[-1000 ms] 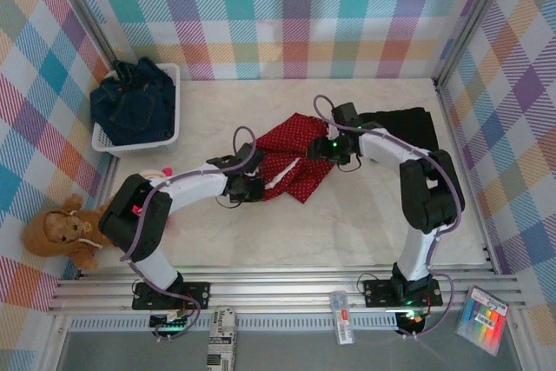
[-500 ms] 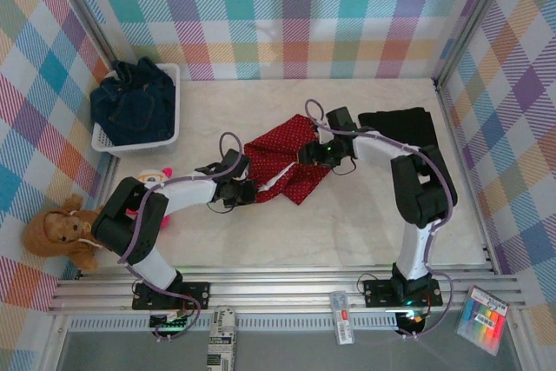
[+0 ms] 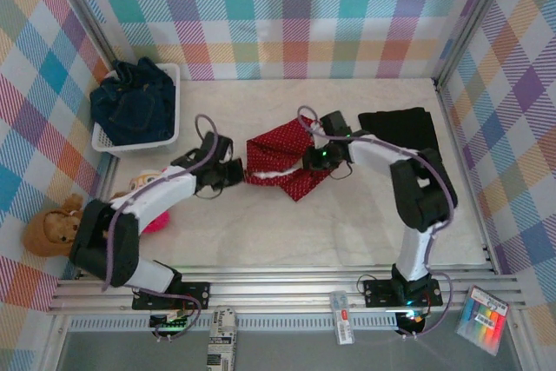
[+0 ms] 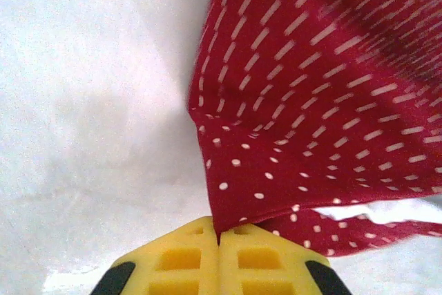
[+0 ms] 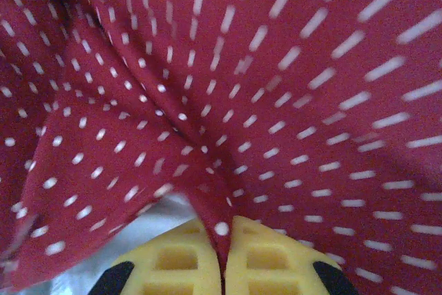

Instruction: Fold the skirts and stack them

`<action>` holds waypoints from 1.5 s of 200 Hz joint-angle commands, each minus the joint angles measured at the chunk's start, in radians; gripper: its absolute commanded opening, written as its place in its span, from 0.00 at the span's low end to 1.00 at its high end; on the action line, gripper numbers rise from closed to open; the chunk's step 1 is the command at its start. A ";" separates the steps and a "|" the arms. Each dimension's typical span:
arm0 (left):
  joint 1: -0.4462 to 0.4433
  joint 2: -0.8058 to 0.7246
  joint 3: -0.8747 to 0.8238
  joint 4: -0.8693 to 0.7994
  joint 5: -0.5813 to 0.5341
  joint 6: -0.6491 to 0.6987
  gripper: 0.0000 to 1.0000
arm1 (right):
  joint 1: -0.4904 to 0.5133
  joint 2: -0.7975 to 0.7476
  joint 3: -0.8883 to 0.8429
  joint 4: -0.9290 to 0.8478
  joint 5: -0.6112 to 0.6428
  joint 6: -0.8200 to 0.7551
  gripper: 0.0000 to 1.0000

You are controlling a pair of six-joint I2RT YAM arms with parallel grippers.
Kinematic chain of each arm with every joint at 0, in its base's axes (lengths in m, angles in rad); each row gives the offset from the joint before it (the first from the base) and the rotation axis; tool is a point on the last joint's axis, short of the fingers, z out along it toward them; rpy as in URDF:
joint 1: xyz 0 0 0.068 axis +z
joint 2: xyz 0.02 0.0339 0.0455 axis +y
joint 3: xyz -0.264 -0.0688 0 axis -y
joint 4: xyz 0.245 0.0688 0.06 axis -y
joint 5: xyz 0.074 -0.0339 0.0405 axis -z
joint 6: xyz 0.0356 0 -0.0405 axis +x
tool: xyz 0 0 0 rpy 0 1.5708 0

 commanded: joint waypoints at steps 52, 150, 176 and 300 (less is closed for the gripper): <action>0.006 -0.051 0.248 -0.236 -0.171 0.120 0.00 | 0.008 -0.183 0.122 -0.173 0.022 -0.290 0.24; 0.013 -0.025 0.106 -0.218 -0.171 0.071 0.00 | -0.022 -0.155 -0.121 -0.094 -0.038 0.072 0.90; 0.019 -0.027 0.099 -0.206 -0.162 0.068 0.00 | -0.019 -0.126 -0.115 -0.036 -0.064 0.084 0.66; 0.034 -0.008 0.094 -0.197 -0.145 0.050 0.00 | 0.009 0.092 0.015 -0.041 -0.139 0.198 0.31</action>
